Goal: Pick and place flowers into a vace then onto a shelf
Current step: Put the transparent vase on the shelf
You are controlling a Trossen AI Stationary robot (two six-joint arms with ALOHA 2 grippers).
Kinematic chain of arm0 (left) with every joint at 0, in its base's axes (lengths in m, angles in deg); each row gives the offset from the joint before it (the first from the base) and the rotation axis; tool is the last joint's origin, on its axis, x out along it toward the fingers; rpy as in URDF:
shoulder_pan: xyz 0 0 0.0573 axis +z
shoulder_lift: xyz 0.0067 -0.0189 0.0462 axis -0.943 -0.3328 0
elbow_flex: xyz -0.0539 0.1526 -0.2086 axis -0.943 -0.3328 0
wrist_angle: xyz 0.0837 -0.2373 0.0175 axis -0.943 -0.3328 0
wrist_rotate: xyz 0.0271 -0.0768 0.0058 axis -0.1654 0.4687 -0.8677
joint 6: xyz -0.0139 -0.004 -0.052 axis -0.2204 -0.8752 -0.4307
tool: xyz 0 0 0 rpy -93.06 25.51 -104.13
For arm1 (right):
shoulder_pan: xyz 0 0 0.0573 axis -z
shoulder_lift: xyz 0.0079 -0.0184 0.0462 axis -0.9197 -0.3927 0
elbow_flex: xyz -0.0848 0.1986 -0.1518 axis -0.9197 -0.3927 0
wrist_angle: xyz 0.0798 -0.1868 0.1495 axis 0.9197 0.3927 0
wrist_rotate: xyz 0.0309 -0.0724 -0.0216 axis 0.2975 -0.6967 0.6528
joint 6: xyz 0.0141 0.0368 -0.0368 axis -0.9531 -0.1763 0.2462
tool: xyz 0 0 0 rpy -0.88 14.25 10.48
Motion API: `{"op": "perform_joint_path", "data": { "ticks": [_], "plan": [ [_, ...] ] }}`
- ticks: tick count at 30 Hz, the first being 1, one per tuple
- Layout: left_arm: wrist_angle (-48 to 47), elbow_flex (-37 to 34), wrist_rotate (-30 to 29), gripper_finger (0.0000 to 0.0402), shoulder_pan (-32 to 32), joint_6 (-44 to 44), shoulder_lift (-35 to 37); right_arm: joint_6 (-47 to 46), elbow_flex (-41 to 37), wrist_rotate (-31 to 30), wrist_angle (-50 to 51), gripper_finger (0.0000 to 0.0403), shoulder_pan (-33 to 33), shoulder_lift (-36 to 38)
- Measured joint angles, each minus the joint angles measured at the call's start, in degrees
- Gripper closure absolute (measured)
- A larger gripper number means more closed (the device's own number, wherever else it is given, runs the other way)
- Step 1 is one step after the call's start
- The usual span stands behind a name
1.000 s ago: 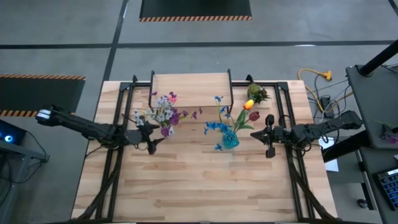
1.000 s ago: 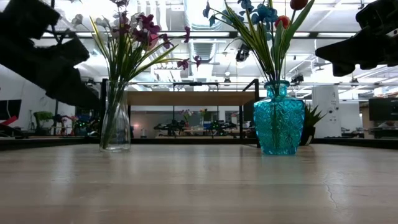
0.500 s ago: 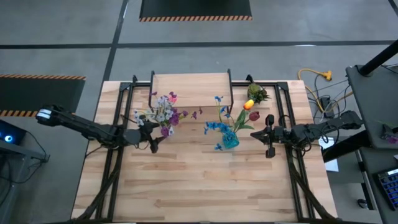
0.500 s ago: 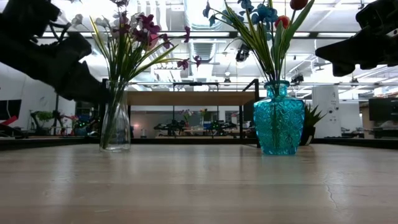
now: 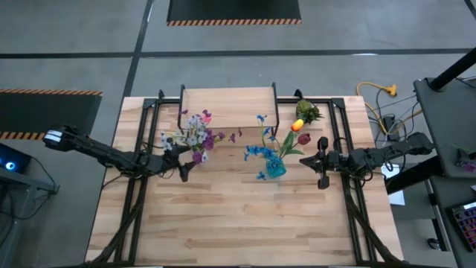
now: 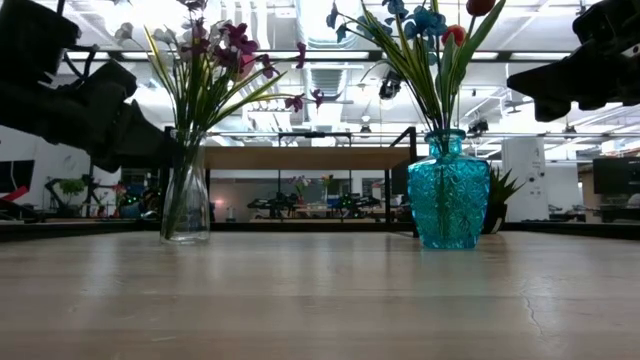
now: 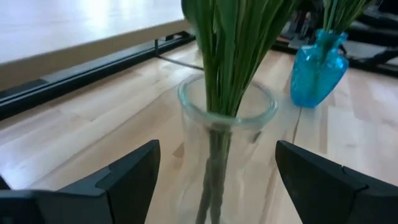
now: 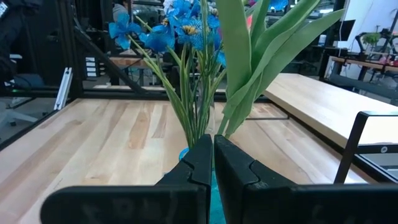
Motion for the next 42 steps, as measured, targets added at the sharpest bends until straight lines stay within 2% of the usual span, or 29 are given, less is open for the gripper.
{"op": "perform_joint_path", "data": {
  "ticks": [10,16,31,35,42],
  "plan": [
    [0.06,2.42,-0.43,0.01,0.0,1.67,-1.39,0.53,0.0,0.0,-0.01,0.0394,0.02,0.0],
    [0.41,2.8,-2.6,0.01,-0.02,1.0,-4.78,0.64,0.0,0.0,-0.17,0.0394,0.02,0.0],
    [9.14,3.21,-4.42,0.0101,0.0,-0.02,-14.88,0.71,0.0,0.0,-0.33,0.0394,0.02,0.0],
    [9.38,3.21,-4.87,0.0113,0.0,-0.02,-15.92,0.73,0.0,0.0,-0.33,0.0394,0.02,0.0],
    [10.56,3.21,-7.6,0.0159,0.0,-0.04,-16.06,0.7,0.0,0.02,-0.33,0.0394,0.02,0.0]
  ]
}}
